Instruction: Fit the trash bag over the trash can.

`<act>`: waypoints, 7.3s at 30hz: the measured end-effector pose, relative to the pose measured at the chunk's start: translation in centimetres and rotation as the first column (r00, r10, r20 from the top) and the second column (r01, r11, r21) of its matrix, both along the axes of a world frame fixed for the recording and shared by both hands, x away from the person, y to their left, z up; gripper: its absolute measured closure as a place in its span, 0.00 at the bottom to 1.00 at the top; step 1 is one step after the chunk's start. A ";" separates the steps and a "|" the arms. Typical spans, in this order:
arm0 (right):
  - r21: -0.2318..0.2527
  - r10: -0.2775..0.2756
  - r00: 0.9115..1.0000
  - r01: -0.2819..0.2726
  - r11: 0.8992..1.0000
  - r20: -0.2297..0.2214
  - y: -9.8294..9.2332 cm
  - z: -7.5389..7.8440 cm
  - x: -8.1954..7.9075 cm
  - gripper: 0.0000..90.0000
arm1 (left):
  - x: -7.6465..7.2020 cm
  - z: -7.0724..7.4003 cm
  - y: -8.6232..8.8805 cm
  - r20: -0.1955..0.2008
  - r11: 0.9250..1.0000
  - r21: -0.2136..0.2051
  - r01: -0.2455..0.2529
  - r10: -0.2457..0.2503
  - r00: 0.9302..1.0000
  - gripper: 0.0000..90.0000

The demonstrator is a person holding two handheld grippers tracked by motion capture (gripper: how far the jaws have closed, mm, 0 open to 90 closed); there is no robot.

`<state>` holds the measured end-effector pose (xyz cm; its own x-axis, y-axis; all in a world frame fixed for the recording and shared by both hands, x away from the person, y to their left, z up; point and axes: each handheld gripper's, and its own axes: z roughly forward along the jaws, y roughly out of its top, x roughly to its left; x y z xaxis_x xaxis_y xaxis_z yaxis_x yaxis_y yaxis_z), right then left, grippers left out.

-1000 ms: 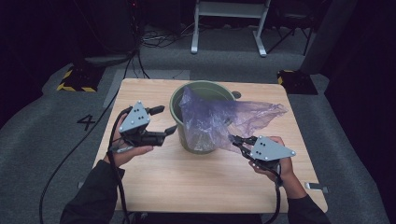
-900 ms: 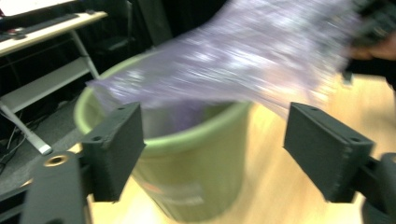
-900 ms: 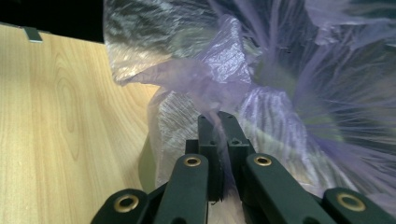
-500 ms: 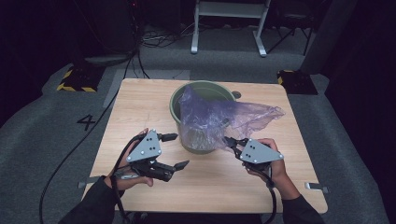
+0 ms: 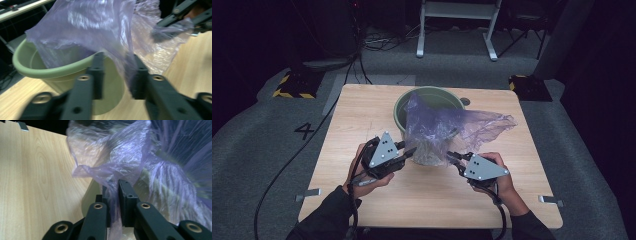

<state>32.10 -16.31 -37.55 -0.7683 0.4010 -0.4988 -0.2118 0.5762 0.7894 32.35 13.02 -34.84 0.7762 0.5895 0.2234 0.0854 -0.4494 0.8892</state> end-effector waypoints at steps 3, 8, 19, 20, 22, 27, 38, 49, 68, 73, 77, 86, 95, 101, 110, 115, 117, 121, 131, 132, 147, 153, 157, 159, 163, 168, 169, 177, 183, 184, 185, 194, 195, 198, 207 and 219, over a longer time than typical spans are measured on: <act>0.024 0.029 0.999 -0.029 0.999 -0.018 -0.3 -0.3 -0.2 0.88 | 0.1 -0.3 0.4 0.022 1.000 0.025 -0.015 0.015 1.000 0.99; 0.036 0.030 0.999 -0.028 0.999 -0.045 -0.9 -0.4 -0.6 0.63 | 0.3 -0.5 1.4 0.010 1.000 0.026 -0.016 0.016 1.000 1.00; 0.179 0.005 1.000 -0.001 0.984 -0.023 -4.7 2.0 -2.0 0.32 | 1.4 -1.3 2.8 -0.011 0.998 -0.007 -0.055 0.055 0.998 1.00; 0.194 -0.010 1.000 0.011 0.981 -0.007 -5.1 2.3 -2.1 0.31 | 1.5 -1.4 2.8 -0.012 0.998 -0.005 -0.058 0.057 0.998 1.00; 0.221 -0.053 0.998 0.046 0.974 0.028 -5.8 3.2 -2.1 0.31 | 1.8 -1.5 2.9 -0.025 0.998 -0.007 -0.057 0.057 0.998 1.00; 0.266 -0.181 0.978 0.148 0.952 0.103 -6.9 6.1 -1.5 0.31 | 2.2 -1.7 3.4 -0.030 0.998 0.000 -0.063 0.063 0.998 1.00; 0.385 -0.338 0.941 0.322 0.865 -0.029 -8.4 8.4 2.6 0.21 | 3.1 -2.0 4.6 -0.038 0.996 -0.017 -0.089 0.088 0.995 0.99; 0.380 -0.268 0.941 0.330 0.864 -0.207 -8.2 7.0 7.9 0.82 | 5.3 -3.7 5.5 -0.104 0.993 0.005 -0.116 0.116 0.988 0.97; 0.300 -0.328 0.893 0.418 0.857 -0.307 -5.6 3.3 13.7 0.99 | 8.6 -6.1 6.6 -0.162 0.978 0.062 -0.201 0.209 0.965 0.96; 0.307 -0.330 0.890 0.424 0.852 -0.314 -5.4 2.6 14.4 0.99 | 9.1 -6.5 7.2 -0.163 0.971 0.032 -0.238 0.240 0.957 0.81; 0.341 -0.332 0.906 0.409 0.847 -0.263 -5.5 2.6 13.7 1.00 | 8.2 -6.1 8.5 -0.161 0.972 -0.083 -0.220 0.205 0.965 0.46; 0.363 -0.309 0.924 0.375 0.853 -0.226 -5.6 3.5 12.6 1.00 | 3.4 -4.2 8.7 -0.059 0.993 -0.005 -0.120 0.120 0.991 0.18; 0.381 -0.302 0.932 0.358 0.852 -0.202 -5.8 4.4 12.2 1.00 | 1.0 -4.6 9.4 -0.057 0.996 -0.001 -0.089 0.089 0.994 0.17; 0.357 -0.310 0.933 0.356 0.864 -0.181 -5.6 4.6 12.1 1.00 | -0.4 -1.6 8.1 0.018 0.998 -0.068 -0.011 0.012 1.000 0.17; 0.331 -0.314 0.933 0.357 0.873 -0.177 -5.4 4.5 12.2 0.99 | 0.5 -0.3 4.7 0.178 0.999 -0.041 0.006 0.001 0.984 0.27; 0.326 -0.315 0.932 0.358 0.875 -0.180 -5.1 4.6 12.4 0.98 | 3.1 -0.1 4.4 0.067 0.996 -0.081 0.021 -0.016 0.998 0.23; 0.321 -0.317 0.932 0.360 0.876 -0.178 -5.0 4.6 12.4 0.96 | 3.6 0.2 4.4 0.056 0.992 -0.112 0.049 -0.043 0.997 0.23; 0.307 -0.335 0.923 0.380 0.873 -0.189 -4.7 4.7 12.7 0.90 | 3.0 0.5 2.8 0.078 0.989 -0.044 0.143 -0.139 0.987 0.19; 0.299 -0.338 0.920 0.386 0.873 -0.201 -4.4 5.1 12.5 0.89 | 3.7 -0.2 0.3 0.112 0.994 0.094 0.052 -0.062 0.992 0.43; 0.301 -0.332 0.922 0.380 0.875 -0.199 -4.4 5.2 12.5 0.89 | 4.1 -0.3 0.4 0.130 0.991 0.135 0.014 -0.032 0.991 0.49; 0.294 -0.305 0.932 0.352 0.889 -0.197 -4.1 5.0 12.6 0.89 | 5.7 1.7 3.2 0.117 1.000 -0.020 0.015 -0.012 0.993 0.99; 0.288 -0.307 0.926 0.362 0.887 -0.220 -3.8 4.7 13.7 0.89 | 8.9 2.2 5.2 0.057 0.985 -0.160 -0.064 0.073 0.996 1.00; 0.271 -0.315 0.916 0.377 0.885 -0.247 -3.5 4.2 14.7 0.90 | 10.9 2.2 6.1 0.026 0.973 -0.204 -0.107 0.115 0.993 1.00; 0.274 -0.333 0.909 0.397 0.876 -0.252 -3.4 4.0 15.1 0.91 | 12.0 2.0 6.2 0.006 0.969 -0.211 -0.130 0.135 0.991 1.00; 0.268 -0.359 0.893 0.429 0.863 -0.273 -3.3 3.4 16.1 0.93 | 13.8 1.4 6.0 -0.027 0.966 -0.193 -0.174 0.172 0.985 1.00; 0.251 -0.373 0.876 0.453 0.856 -0.307 -3.2 2.7 17.6 0.93 | 16.2 0.1 5.6 -0.079 0.959 -0.182 -0.217 0.206 0.975 1.00; 0.251 -0.375 0.872 0.458 0.853 -0.316 -3.3 2.6 17.8 0.93 | 16.6 -0.1 5.5 -0.082 0.960 -0.167 -0.224 0.213 0.974 1.00; 0.214 -0.411 0.813 0.526 0.823 -0.413 -3.3 0.5 19.8 0.95 | 19.1 -1.8 4.5 -0.136 0.959 -0.109 -0.263 0.248 0.959 1.00; 0.167 -0.412 0.777 0.540 0.825 -0.476 -3.0 -1.0 20.2 0.95 | 20.1 -3.4 3.6 -0.210 0.963 -0.058 -0.262 0.245 0.946 1.00; 0.170 -0.403 0.775 0.536 0.827 -0.486 -3.0 -1.2 20.2 0.95 | 20.0 -3.5 3.5 -0.218 0.966 -0.053 -0.254 0.237 0.947 1.00; 0.180 -0.388 0.776 0.530 0.829 -0.498 -3.1 -1.4 20.1 0.96 | 19.9 -3.6 3.4 -0.221 0.967 -0.056 -0.249 0.232 0.947 1.00; 0.160 -0.373 0.783 0.506 0.848 -0.498 -3.2 -2.0 19.9 0.96 | 19.8 -3.7 3.8 -0.270 0.968 -0.101 -0.230 0.196 0.943 0.96; 0.156 -0.374 0.778 0.508 0.847 -0.504 -3.2 -2.0 20.1 0.96 | 19.9 -3.5 4.0 -0.282 0.962 -0.124 -0.244 0.201 0.938 0.94; 0.142 -0.400 0.769 0.527 0.838 -0.498 -3.3 -1.7 20.4 0.93 | 20.2 -2.9 4.5 -0.268 0.949 -0.166 -0.268 0.218 0.938 0.91; 0.145 -0.399 0.733 0.555 0.819 -0.551 -3.4 -2.5 22.0 0.99 | 21.6 -4.3 3.8 -0.309 0.956 -0.135 -0.261 0.209 0.928 0.99; 0.076 -0.356 0.717 0.493 0.867 -0.599 -4.5 -4.9 21.4 0.88 | 20.4 -5.9 4.5 -0.312 0.966 -0.084 -0.245 0.208 0.927 0.86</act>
